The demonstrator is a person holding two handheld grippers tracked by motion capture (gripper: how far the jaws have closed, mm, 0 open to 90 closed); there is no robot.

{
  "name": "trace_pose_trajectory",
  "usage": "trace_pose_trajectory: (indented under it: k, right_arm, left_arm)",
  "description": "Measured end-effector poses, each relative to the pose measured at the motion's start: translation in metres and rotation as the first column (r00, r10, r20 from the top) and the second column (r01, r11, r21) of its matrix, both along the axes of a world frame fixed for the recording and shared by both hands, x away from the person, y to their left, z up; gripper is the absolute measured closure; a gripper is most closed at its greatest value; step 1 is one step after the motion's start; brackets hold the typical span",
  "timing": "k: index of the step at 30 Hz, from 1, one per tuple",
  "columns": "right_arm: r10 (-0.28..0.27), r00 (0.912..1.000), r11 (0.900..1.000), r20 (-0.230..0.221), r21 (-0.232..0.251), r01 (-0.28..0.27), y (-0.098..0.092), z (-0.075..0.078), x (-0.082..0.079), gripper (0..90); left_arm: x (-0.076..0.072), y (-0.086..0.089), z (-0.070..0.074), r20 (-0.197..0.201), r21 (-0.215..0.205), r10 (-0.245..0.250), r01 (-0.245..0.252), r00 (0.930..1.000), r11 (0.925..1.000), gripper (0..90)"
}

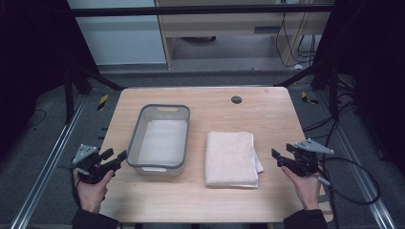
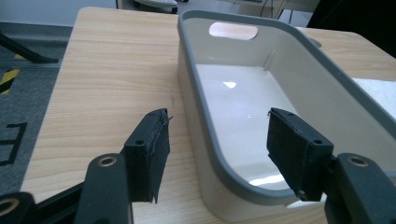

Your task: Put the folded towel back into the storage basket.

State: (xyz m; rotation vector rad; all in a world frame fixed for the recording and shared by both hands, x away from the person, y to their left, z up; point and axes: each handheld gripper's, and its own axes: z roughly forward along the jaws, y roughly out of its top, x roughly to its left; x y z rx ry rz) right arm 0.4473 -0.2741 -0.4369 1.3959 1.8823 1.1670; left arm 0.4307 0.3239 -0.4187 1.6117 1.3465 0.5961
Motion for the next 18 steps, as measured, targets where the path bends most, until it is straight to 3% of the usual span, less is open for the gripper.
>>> trace_pose_trajectory:
  k: [18]
  right_arm:
    - [0.013, 0.9998, 0.999, 0.017, 0.047, -0.014, -0.006, 0.015, 0.008, 38.2]
  left_arm:
    - [0.01, -0.024, 0.018, 0.028, 0.035, -0.036, 0.035, 0.9989, 0.9987, 39.6]
